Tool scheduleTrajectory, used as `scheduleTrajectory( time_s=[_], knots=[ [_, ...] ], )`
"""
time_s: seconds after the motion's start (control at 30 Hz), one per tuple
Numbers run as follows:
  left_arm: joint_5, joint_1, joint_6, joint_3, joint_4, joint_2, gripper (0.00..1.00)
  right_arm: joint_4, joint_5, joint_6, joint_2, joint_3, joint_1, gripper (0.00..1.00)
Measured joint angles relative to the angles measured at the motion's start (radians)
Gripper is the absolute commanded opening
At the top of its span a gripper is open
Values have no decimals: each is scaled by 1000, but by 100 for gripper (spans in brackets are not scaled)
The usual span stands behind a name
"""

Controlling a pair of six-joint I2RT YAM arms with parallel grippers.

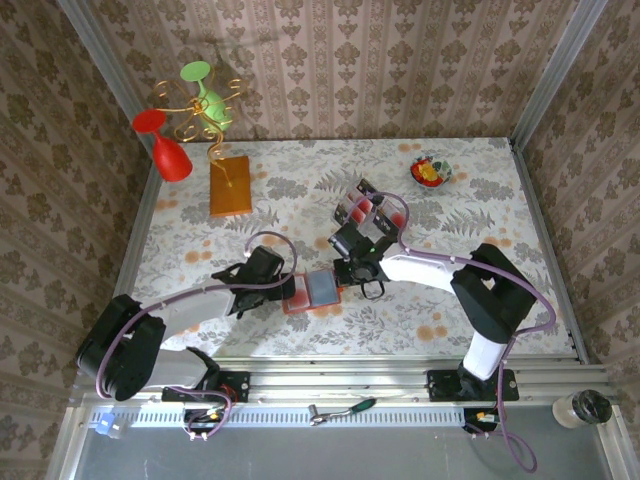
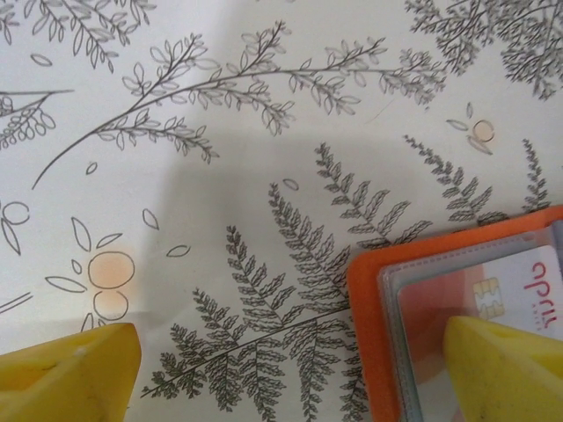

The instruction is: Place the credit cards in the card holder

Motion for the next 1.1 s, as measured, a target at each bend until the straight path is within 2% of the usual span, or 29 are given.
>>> scheduleTrajectory(
  time_s=[0.4,0.47,0.57,0.67,0.73,0.8,0.87,1.03,1.1],
  knots=[
    [21,-2,30,95,-27,0,90,6,-2,21,-76,-87,0,0],
    [22,-10,30,109,-33,-1,90,16,-5,33,-89,-94,0,16],
    [25,-30,30,122,-40,-4,90,24,-12,41,-98,-94,0,31],
    [25,-45,30,123,-44,-7,90,24,-27,35,-98,-91,0,42],
    [24,-50,29,123,-48,-10,90,21,-35,31,-88,-72,0,45],
    [24,-51,29,123,-50,-10,90,21,-39,29,-68,-43,0,45],
    [24,-51,29,123,-52,-10,90,23,-43,29,-42,-16,0,40],
    [24,-51,29,123,-58,-12,90,29,-45,23,10,-1,-2,10],
    [24,-52,29,123,-58,-14,90,29,-45,29,13,-2,-6,4]
  ],
)
